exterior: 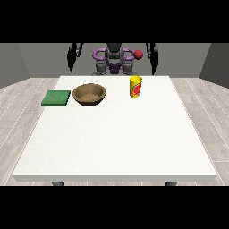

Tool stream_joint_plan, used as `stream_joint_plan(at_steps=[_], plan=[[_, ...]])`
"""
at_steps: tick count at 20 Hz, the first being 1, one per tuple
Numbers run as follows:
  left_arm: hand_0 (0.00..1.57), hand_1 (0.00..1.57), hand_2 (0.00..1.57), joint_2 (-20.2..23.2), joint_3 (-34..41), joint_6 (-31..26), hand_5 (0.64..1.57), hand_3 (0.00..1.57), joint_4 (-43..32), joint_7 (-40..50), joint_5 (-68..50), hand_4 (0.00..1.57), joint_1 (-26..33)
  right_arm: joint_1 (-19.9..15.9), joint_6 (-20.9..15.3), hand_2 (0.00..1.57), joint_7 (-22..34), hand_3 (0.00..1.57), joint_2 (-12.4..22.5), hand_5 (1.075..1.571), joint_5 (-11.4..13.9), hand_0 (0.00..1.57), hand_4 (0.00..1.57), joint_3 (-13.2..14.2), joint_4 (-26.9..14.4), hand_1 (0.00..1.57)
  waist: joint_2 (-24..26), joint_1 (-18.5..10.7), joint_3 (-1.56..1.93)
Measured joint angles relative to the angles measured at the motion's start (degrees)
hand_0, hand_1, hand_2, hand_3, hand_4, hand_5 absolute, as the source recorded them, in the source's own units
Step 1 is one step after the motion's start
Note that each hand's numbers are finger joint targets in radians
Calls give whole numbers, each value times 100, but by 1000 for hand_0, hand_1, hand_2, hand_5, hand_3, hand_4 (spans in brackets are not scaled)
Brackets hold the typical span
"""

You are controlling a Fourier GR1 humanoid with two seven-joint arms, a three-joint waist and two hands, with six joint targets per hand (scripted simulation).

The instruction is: Pick the cup and pour the ball into the bowl, then pick the bowl and place it on the pad

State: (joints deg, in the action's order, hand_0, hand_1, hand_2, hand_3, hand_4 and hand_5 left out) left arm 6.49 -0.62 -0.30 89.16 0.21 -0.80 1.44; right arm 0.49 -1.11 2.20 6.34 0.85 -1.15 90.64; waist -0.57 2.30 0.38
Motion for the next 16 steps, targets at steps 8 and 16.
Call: stream_joint_plan(at_steps=[8,16], plan=[[0,0,0,81,189,-31,1557,0,655,568,-370,0,-173,-10,330,0,364,0,327,1570,-485,0,0,346,442,0,1210,-36,-23],[0,0,0,244,862,-272,1544,0,1046,587,-1082,0,-367,62,1109,0,194,0,768,1570,-1461,0,0,1205,581,0,802,-97,-36]])
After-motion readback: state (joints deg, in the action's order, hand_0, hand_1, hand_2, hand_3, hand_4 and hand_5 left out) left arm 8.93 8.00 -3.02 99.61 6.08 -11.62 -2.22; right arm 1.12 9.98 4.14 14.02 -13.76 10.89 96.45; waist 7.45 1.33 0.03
